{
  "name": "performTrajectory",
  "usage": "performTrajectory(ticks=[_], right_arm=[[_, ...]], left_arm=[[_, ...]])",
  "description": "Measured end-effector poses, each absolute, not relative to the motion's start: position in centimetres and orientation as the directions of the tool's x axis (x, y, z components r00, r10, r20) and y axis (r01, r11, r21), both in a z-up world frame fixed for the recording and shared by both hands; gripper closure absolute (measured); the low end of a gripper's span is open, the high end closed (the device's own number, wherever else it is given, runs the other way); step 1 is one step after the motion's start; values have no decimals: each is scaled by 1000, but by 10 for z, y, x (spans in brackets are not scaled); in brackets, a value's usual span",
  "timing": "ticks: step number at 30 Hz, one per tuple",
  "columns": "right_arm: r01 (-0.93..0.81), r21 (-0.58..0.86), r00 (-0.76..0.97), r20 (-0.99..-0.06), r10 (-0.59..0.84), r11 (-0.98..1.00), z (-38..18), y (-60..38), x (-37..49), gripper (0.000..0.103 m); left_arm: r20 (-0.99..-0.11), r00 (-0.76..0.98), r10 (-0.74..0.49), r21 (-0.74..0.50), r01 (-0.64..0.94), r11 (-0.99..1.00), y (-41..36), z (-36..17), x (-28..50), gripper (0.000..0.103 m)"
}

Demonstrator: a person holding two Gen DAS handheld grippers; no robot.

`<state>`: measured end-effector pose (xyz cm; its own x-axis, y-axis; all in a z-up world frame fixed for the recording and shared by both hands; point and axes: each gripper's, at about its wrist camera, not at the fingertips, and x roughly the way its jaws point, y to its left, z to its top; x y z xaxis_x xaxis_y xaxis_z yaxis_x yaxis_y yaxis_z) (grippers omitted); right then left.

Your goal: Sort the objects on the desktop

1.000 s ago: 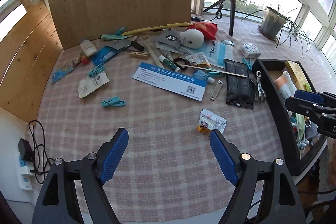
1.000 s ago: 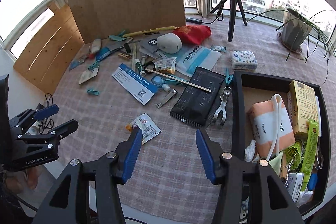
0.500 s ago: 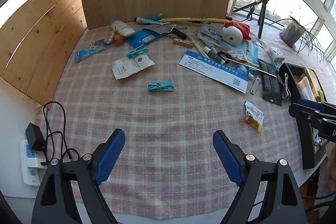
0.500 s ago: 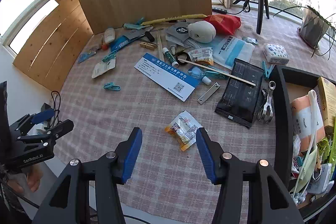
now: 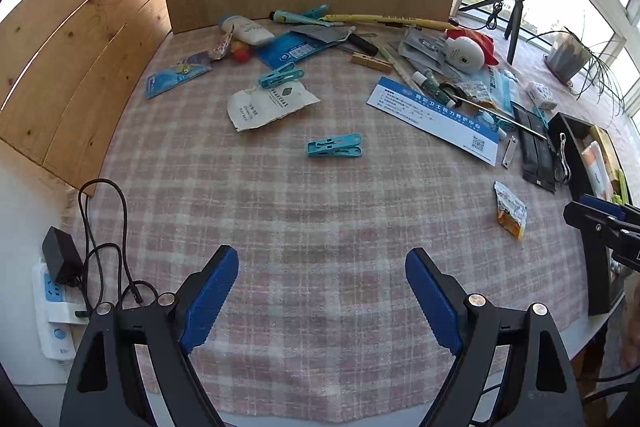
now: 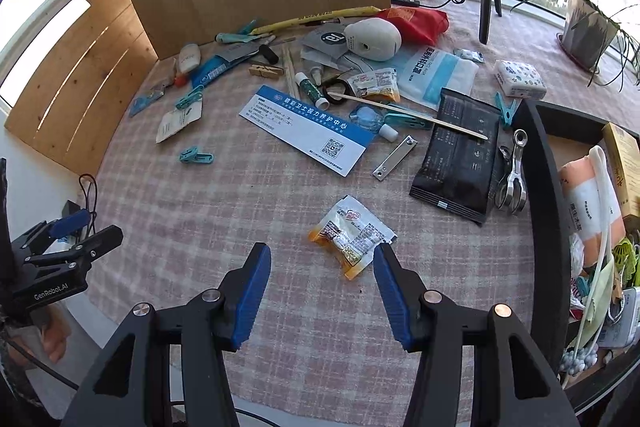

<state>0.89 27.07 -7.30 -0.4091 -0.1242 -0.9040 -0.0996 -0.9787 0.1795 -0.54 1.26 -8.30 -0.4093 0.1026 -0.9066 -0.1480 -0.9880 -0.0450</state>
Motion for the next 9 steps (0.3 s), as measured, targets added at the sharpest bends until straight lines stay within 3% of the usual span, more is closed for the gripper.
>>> performTrajectory(ticks=[9], right_arm=[[-123,176,-406,-907,-112,-977,-76,275,9,53]], left_arm=[[-901,-422,105,-38,-164,-986,14,-84,-10,15]])
